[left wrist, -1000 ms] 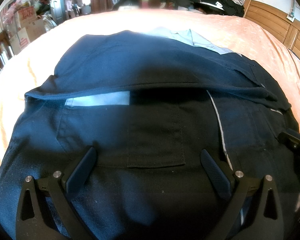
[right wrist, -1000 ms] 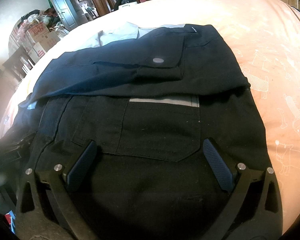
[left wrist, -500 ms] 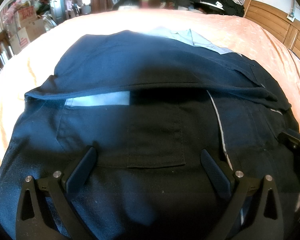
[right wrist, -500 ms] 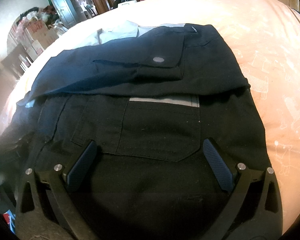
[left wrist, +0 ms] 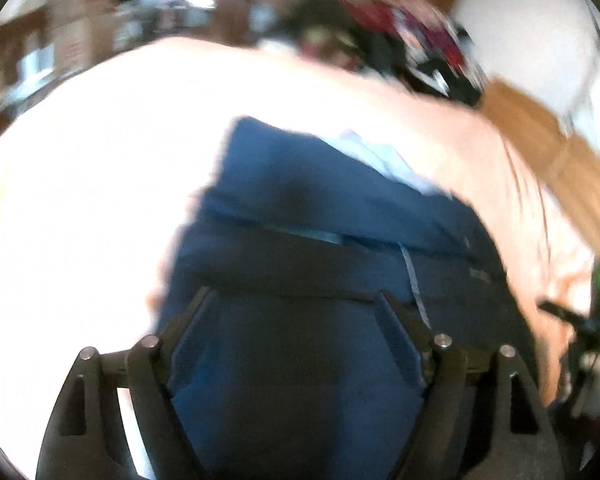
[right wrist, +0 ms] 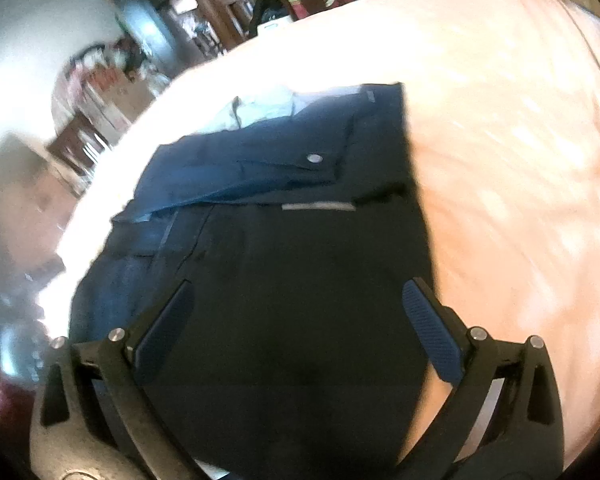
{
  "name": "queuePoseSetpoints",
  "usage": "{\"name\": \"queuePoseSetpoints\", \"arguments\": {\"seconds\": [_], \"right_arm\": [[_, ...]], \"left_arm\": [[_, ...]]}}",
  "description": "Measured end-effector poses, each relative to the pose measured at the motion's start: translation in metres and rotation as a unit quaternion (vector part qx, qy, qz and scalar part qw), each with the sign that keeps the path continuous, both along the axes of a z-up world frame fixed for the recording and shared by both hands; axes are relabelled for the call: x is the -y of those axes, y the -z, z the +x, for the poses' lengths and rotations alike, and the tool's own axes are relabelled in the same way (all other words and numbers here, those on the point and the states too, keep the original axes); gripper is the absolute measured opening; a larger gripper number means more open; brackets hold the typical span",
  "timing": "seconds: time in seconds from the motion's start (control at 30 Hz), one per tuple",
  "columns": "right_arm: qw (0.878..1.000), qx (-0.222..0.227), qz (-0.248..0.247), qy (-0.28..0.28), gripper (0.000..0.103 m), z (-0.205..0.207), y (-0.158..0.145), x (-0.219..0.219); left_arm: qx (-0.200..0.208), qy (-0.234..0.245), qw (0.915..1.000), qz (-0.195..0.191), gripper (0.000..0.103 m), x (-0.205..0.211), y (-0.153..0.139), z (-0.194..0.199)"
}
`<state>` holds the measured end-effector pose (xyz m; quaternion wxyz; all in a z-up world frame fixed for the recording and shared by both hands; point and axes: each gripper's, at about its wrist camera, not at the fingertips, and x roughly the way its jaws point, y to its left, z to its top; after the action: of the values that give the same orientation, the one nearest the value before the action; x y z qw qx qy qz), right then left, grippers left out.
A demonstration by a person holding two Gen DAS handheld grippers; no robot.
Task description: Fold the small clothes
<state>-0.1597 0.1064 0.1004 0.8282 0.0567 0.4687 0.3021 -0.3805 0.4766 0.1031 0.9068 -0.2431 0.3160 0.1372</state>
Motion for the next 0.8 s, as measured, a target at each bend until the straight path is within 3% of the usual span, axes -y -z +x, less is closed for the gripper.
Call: {"name": "queuePoseSetpoints", "arguments": {"seconds": [0.07,0.13,0.2,0.3,0.43,0.53,0.67,0.73,0.8], "right_arm": [[0.999,-0.037,0.009,-0.010,0.089,-0.012,0.008,0.029],[0.996,-0.085,0.004,-0.028,0.064,-0.023,0.027,0.046],[0.992,-0.122,-0.015,-0.038,0.061,-0.034,0.051,0.058],[0.990,-0.135,-0.023,-0.043,0.060,-0.042,0.065,0.063],[0.989,-0.137,-0.019,-0.049,0.062,-0.044,0.064,0.057],[0.988,-0.135,-0.041,-0.062,0.063,-0.049,0.066,0.051],[0.984,-0.157,-0.034,-0.081,0.063,-0.061,0.071,0.047],[0.982,-0.163,-0.036,-0.092,0.063,-0.068,0.074,0.043],[0.981,-0.166,-0.036,-0.094,0.063,-0.066,0.074,0.043]], "left_arm": [[-0.007,-0.011,0.9997,-0.021,0.079,-0.017,0.010,-0.034],[-0.022,0.003,0.9982,-0.056,0.070,-0.022,0.030,-0.062],[-0.035,0.024,0.9961,-0.077,0.059,-0.016,0.049,-0.080],[-0.039,0.042,0.9951,-0.080,0.057,-0.001,0.065,-0.096],[-0.028,0.054,0.9935,-0.096,0.057,0.007,0.065,-0.101],[-0.045,0.078,0.9929,-0.078,0.057,0.015,0.063,-0.094],[-0.056,0.098,0.9910,-0.071,0.056,0.019,0.062,-0.090],[-0.060,0.103,0.9901,-0.074,0.050,0.019,0.065,-0.092],[-0.062,0.105,0.9895,-0.078,0.039,0.020,0.068,-0.095]]}}
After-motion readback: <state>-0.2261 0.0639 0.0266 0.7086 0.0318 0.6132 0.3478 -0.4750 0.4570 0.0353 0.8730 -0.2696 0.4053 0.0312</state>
